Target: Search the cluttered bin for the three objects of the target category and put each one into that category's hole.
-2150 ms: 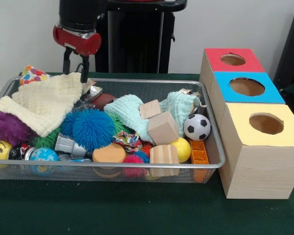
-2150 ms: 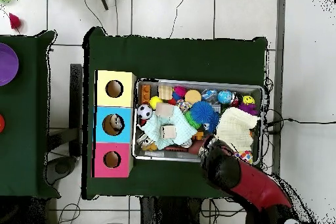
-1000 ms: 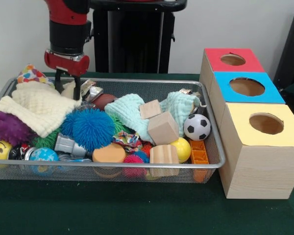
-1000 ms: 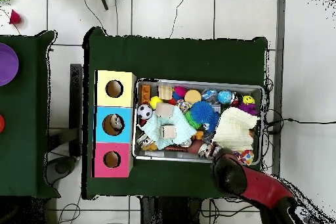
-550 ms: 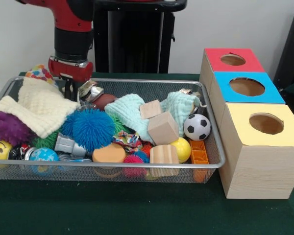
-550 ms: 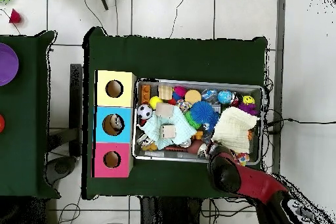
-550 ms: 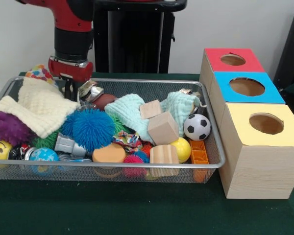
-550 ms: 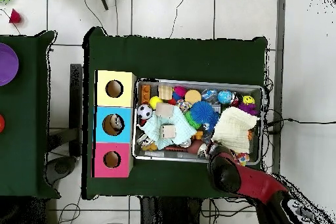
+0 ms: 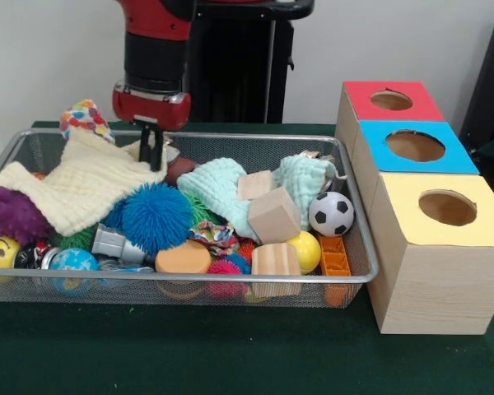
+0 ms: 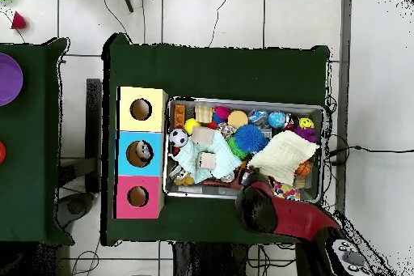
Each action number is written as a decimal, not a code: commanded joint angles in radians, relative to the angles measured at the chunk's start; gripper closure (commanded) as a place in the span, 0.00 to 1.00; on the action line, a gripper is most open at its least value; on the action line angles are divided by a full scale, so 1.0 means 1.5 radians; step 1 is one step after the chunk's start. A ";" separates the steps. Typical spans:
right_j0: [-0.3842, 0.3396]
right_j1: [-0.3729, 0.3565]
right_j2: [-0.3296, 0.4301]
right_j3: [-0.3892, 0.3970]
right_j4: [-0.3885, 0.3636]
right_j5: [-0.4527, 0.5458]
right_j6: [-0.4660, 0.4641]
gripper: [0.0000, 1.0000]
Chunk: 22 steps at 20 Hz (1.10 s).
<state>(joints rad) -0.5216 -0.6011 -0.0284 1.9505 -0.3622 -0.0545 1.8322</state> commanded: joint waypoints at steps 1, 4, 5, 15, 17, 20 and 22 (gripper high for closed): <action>0.083 -0.081 0.033 0.042 0.084 0.093 0.135 1.00; 0.096 -0.086 0.034 0.046 0.105 0.105 0.136 1.00; 0.105 -0.089 0.030 0.049 0.116 0.107 0.141 1.00; 0.188 -0.139 -0.022 0.068 0.187 0.154 0.148 1.00; 0.205 -0.152 -0.031 0.076 0.203 0.169 0.151 1.00; 0.240 -0.178 -0.051 0.085 0.228 0.202 0.159 1.00; 0.254 -0.195 -0.057 0.091 0.238 0.213 0.158 1.00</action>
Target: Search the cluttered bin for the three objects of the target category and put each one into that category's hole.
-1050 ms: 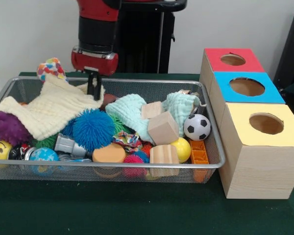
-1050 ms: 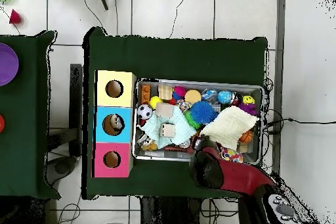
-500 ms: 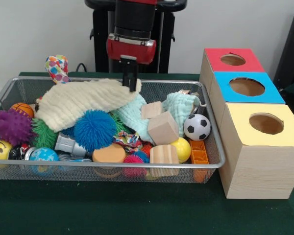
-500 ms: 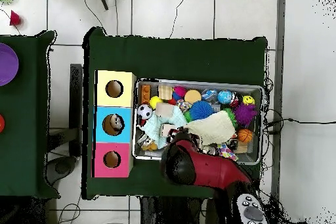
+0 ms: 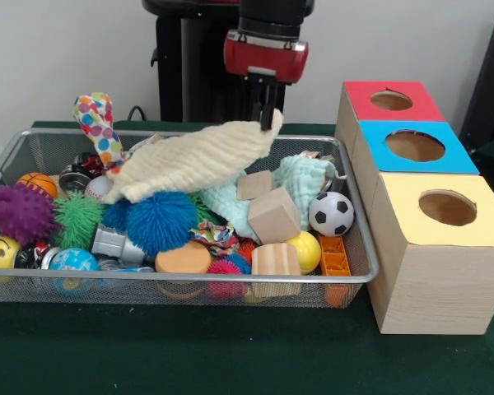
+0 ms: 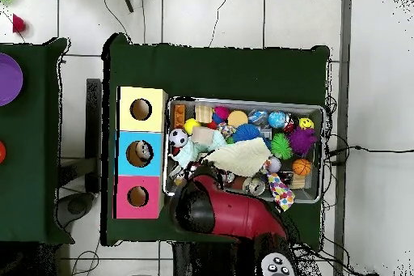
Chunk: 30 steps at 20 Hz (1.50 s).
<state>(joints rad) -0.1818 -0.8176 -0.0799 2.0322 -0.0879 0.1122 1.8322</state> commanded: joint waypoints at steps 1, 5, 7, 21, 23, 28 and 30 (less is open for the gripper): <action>0.034 -0.059 -0.025 0.041 0.062 0.111 0.159 1.00; 0.072 -0.086 -0.056 0.040 0.077 0.145 0.159 1.00; 0.088 -0.097 -0.069 0.036 0.083 0.168 0.159 1.00; 0.055 -0.096 -0.032 0.038 0.081 0.112 0.091 0.00; 0.043 -0.097 -0.020 0.042 0.079 0.104 0.084 0.00; 0.029 -0.098 -0.008 0.044 0.071 0.098 0.080 0.00; 0.021 -0.100 0.000 0.051 0.070 0.088 0.079 0.00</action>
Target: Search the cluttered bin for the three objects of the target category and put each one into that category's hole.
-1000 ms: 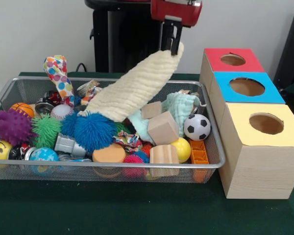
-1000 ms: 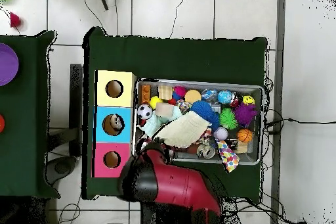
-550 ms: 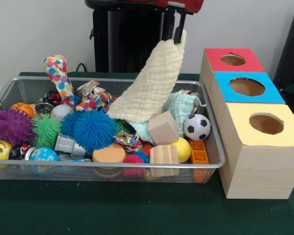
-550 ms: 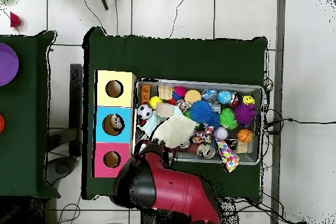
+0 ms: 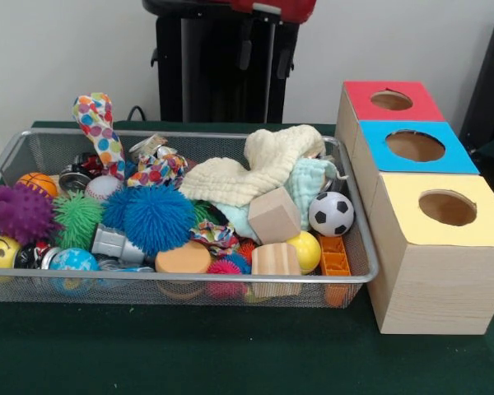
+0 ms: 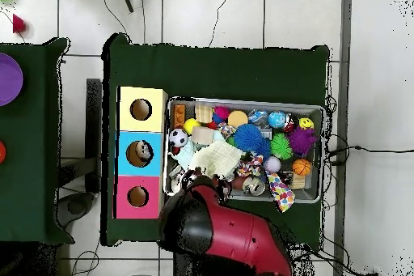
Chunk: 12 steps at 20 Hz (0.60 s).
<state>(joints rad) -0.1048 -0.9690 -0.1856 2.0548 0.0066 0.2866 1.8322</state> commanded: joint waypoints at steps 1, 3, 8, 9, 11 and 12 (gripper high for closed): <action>-0.029 0.003 0.067 0.029 0.004 -0.027 0.079 0.00; -0.050 0.006 0.081 0.028 0.005 -0.054 0.080 0.00; -0.135 0.043 0.119 -0.007 -0.028 -0.116 0.050 0.00; -0.153 0.049 0.128 -0.013 -0.033 -0.119 0.042 0.00; -0.189 0.067 0.152 -0.031 -0.043 -0.119 0.022 0.00; -0.203 0.081 0.161 -0.047 -0.045 -0.110 0.010 0.00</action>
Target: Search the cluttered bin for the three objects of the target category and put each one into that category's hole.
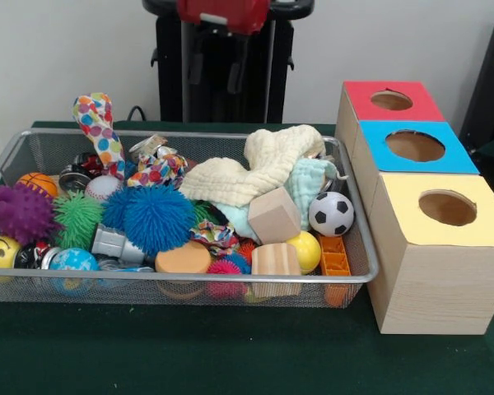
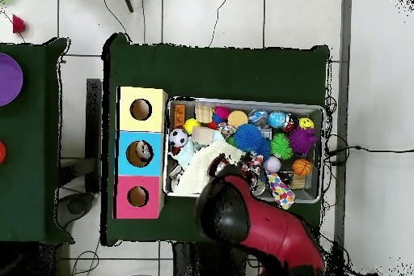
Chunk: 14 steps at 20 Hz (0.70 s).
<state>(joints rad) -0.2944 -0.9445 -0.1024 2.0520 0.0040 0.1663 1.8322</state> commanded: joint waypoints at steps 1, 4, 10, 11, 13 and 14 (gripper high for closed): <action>-0.080 0.081 0.105 -0.064 -0.042 -0.015 0.003 0.00; -0.099 0.123 0.114 -0.125 -0.057 0.001 -0.021 0.00; -0.124 0.185 0.138 -0.221 -0.096 0.031 -0.057 0.00; -0.126 0.195 0.145 -0.234 -0.103 0.028 -0.059 0.00; -0.131 0.216 0.159 -0.260 -0.117 0.023 -0.063 0.00; -0.131 0.229 0.164 -0.278 -0.120 0.035 -0.066 0.00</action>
<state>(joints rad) -0.4689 -0.7219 -0.0054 1.8183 -0.1009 0.1536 1.8322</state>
